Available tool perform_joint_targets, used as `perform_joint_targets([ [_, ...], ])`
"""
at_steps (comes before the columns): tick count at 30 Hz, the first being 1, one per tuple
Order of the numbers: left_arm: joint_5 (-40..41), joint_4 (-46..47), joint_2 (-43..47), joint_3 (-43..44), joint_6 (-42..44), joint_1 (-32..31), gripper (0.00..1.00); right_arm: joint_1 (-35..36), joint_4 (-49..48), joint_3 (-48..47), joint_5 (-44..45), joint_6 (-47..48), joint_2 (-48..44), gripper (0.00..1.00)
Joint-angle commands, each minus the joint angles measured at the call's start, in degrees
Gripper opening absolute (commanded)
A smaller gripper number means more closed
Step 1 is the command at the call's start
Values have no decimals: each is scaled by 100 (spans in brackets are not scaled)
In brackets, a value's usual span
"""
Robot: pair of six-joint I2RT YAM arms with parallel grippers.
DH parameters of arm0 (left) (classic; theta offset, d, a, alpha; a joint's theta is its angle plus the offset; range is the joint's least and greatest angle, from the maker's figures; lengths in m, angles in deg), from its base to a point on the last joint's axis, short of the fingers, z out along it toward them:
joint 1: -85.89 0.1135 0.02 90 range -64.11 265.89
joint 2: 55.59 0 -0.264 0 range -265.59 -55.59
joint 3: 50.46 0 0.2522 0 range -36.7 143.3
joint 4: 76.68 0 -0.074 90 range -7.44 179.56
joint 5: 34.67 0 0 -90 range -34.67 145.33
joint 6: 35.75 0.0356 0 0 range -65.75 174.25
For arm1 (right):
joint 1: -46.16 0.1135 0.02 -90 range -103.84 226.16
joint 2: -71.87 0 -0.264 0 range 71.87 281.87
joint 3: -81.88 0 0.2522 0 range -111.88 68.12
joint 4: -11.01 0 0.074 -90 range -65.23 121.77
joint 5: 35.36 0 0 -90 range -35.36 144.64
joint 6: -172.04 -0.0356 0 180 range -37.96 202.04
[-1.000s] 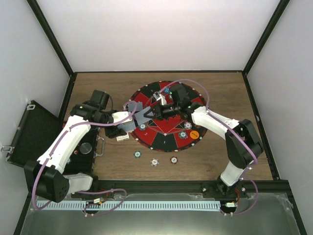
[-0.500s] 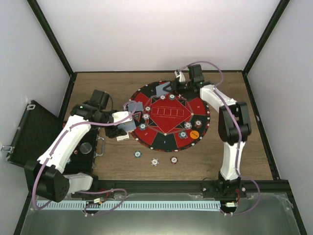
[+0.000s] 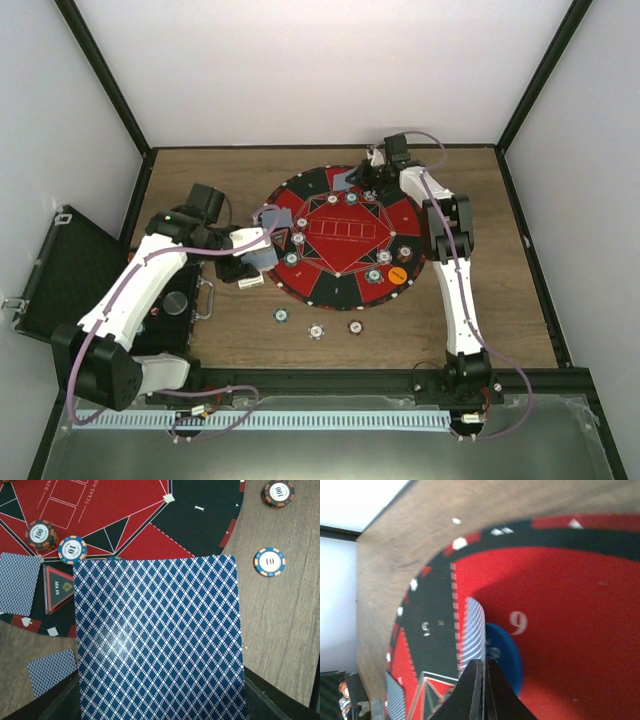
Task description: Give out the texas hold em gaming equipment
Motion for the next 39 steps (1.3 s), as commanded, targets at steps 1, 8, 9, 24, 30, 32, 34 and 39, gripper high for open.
perform_joint_targets([
  [1,-165,-52,-85,220,-11,-4,4,-5,127,-372,155,33,140,4],
  [8,-176,-45,-102,208,-88,1,4,-75,426,-422,524,270,-136,34],
  [9,-163,-45,-92,196,-90,1,4,-100,521,-428,600,333,-202,37],
  [24,-248,-33,-32,153,-210,3,4,-115,981,1166,1373,655,-2566,62],
  [30,-315,-68,58,77,-215,1,4,641,110,3345,905,187,-4286,76],
  [32,-323,-66,116,32,-205,-6,4,1025,-324,4116,697,-91,-4784,77],
  [34,-347,-86,158,0,-201,-5,4,1380,-746,4799,523,-397,-5225,77],
  [39,-383,-135,211,-44,-198,-8,4,2308,-1753,5823,84,-1092,-5820,78],
])
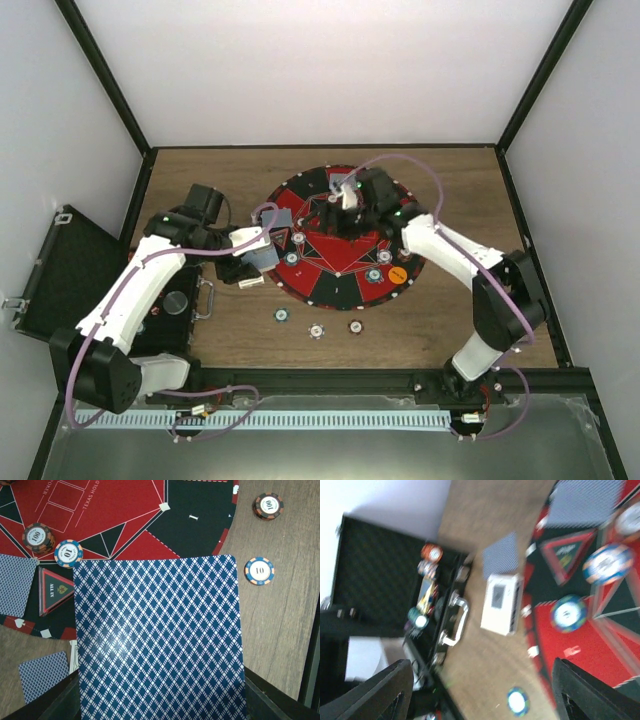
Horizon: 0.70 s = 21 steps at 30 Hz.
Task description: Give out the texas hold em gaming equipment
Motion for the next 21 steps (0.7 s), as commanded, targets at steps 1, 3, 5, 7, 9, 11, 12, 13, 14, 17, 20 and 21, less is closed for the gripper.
perform_joint_targets([
  [1,-241,-64,151,-66,16,-8,4,670,-1127,463,-584,-783,-336,78],
  [3,-265,-61,182,-85,-3,-17,4,980,-1346,457,-699,-923,-267,78],
  [5,-270,-43,211,-93,-33,-25,4,1230,-1423,359,-773,-1017,-150,78],
  [7,-262,-32,236,-107,-49,-40,4,1411,-1495,274,-810,-1077,-28,78],
  [9,-245,-30,274,-118,-53,-50,4,1512,-1595,241,-853,-1152,75,77],
  [11,-220,-35,309,-133,-50,-52,4,1572,-1648,190,-901,-1200,207,77],
  [12,-211,-42,330,-136,-49,-59,4,1592,-1648,155,-934,-1209,281,77],
  [13,-201,-52,341,-139,-42,-59,4,1616,-1641,117,-967,-1199,350,76],
  [14,-193,-54,358,-138,-41,-56,4,1643,-1637,70,-1005,-1198,421,76],
  [17,-182,-78,394,-138,-15,-60,4,1730,-1634,-47,-1107,-1198,604,76],
  [20,-193,-81,409,-138,-6,-69,4,1809,-1666,-166,-1229,-1198,797,75],
  [21,-199,-90,417,-142,-5,-67,4,1831,-1677,-200,-1259,-1211,851,75],
])
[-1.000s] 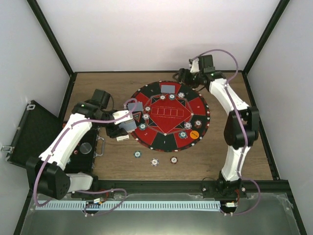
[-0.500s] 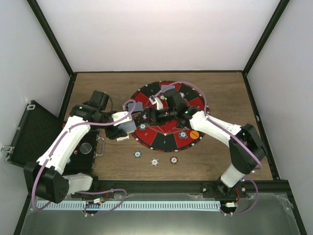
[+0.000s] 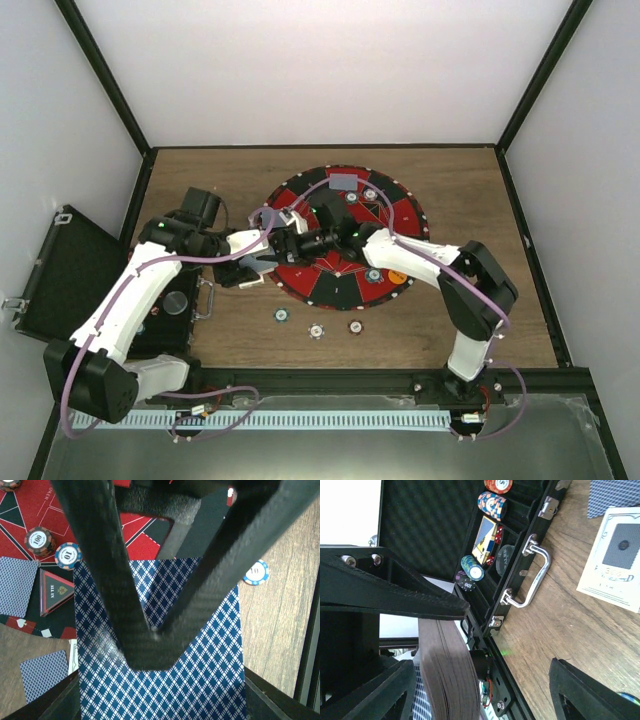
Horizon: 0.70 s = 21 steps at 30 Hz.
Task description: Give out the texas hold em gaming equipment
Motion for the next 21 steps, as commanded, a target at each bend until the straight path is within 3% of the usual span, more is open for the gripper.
perform_joint_targets([
  [1,-188,-40,119,-32,16,-39,4,161,-190,-389,-303,-64,233,75],
  [9,-191,-30,174,-71,33,-47,4,157,-353,-407,-448,-158,523,72],
  [21,-216,-58,259,-20,52,-50,4,-323,-330,279,-368,-57,221,59],
])
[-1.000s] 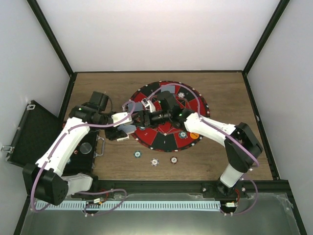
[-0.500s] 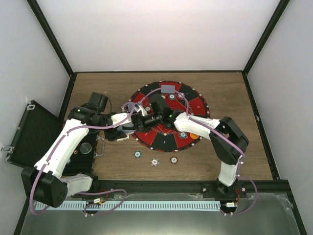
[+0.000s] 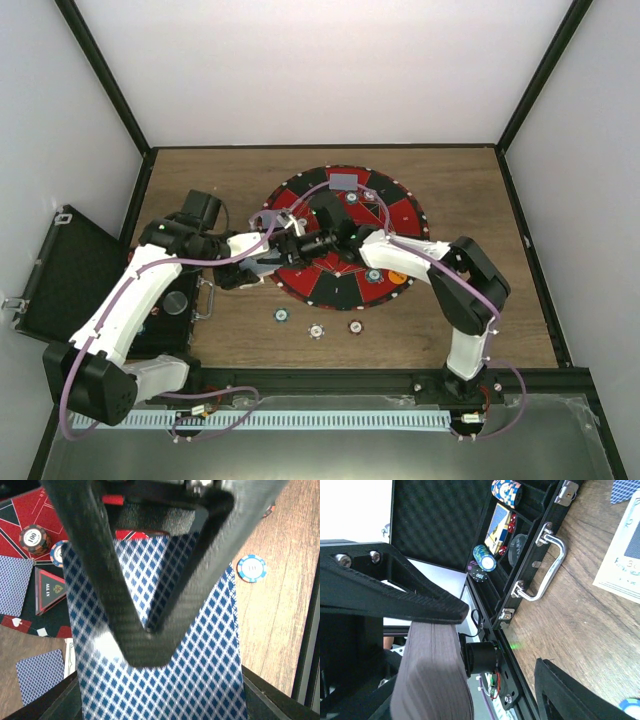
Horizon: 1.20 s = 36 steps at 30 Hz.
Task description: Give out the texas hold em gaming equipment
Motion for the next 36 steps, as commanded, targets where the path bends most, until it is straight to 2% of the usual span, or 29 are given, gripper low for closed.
perform_joint_targets([
  [1,-241,-52,191,65,47,-14,4,-304,210,331,208,115,-258,58],
  [11,-212,-7,140,59,12,-19,4,-374,439,346,339,246,-565,51],
  [19,-153,56,167,-59,27,-17,4,-432,706,359,614,336,-931,29],
  [30,-102,102,154,-101,57,-19,4,-622,889,568,753,404,-1282,5],
  [33,-51,107,137,-114,77,-19,4,-740,1001,672,817,468,-1449,1],
  [36,6,111,121,-107,90,-17,4,-1032,1047,968,774,547,-1676,1],
])
